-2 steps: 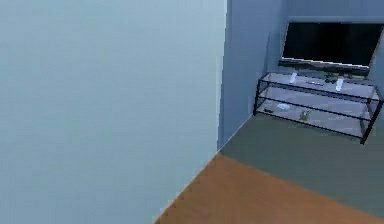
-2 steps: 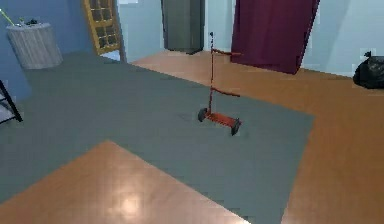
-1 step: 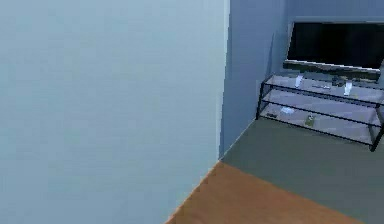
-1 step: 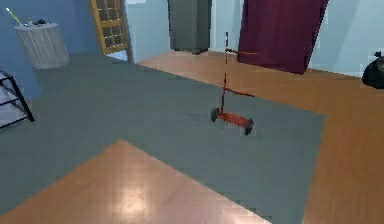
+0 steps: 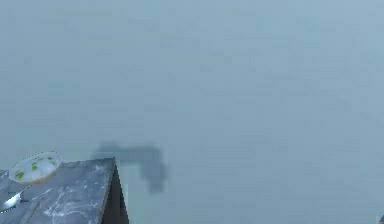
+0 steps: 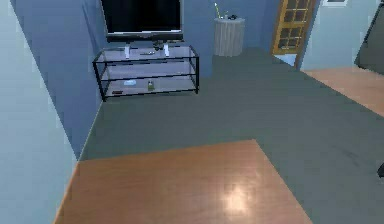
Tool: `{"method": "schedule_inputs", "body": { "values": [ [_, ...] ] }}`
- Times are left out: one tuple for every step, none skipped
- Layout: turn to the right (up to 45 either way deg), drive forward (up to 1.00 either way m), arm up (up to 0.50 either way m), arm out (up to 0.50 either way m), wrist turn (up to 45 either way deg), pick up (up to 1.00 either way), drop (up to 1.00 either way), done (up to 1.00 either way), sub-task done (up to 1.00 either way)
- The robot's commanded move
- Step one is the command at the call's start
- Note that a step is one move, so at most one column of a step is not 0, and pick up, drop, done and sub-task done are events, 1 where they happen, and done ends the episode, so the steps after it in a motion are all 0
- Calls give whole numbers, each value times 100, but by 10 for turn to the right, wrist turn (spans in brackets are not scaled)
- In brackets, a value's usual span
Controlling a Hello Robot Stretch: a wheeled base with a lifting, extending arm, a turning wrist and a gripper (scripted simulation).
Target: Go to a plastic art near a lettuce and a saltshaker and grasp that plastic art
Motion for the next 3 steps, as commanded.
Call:
{"method": "schedule_inputs", "body": {
  "values": [
    [-60, 0, 0, 0, 0, 0, 0, 0, 0],
    [0, 45, 0, 0, 0, 0, 0, 0, 0],
    [-30, 0, 0, 0, 0, 0, 0, 0, 0]
  ]
}}
